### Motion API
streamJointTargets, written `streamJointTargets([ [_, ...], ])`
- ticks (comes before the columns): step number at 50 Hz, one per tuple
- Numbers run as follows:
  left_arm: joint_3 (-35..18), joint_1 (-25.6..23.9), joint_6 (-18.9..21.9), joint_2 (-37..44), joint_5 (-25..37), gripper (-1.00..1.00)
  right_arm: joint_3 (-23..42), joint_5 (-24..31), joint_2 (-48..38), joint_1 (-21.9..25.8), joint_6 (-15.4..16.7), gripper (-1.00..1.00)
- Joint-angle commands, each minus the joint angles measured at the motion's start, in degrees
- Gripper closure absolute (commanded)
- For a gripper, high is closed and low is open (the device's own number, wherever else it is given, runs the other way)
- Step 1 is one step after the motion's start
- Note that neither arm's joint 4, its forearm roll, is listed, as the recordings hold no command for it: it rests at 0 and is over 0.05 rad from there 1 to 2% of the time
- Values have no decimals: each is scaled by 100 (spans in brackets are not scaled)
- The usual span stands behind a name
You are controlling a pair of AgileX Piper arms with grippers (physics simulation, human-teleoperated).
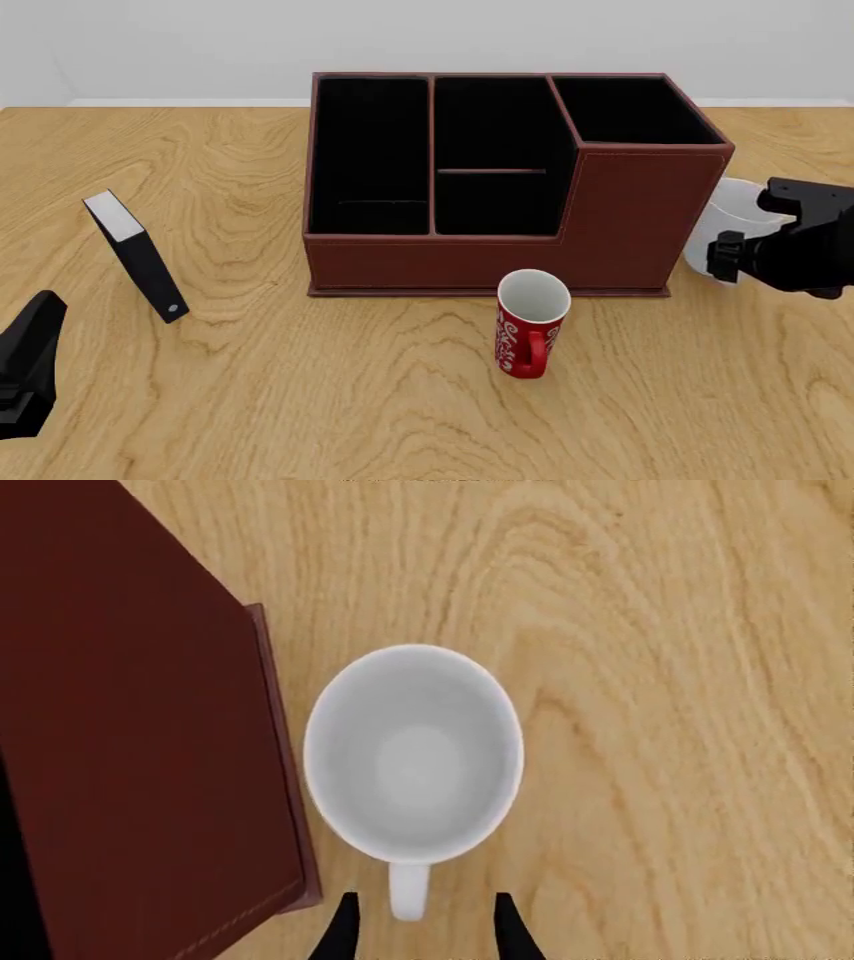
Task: Pick up the white mug and place it to the right of the caddy.
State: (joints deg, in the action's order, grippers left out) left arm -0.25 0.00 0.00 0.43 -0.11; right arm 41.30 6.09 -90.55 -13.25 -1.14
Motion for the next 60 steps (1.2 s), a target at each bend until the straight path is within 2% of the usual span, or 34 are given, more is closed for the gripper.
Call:
streamJointTargets([
  [1,0,0,0,0,0,-100,-62,35,134,20,16,-100],
  [37,0,0,0,0,0,-100,-291,10,409,54,-16,-100],
  [60,0,0,0,0,0,-100,-428,251,1020,41,-30,-100],
])
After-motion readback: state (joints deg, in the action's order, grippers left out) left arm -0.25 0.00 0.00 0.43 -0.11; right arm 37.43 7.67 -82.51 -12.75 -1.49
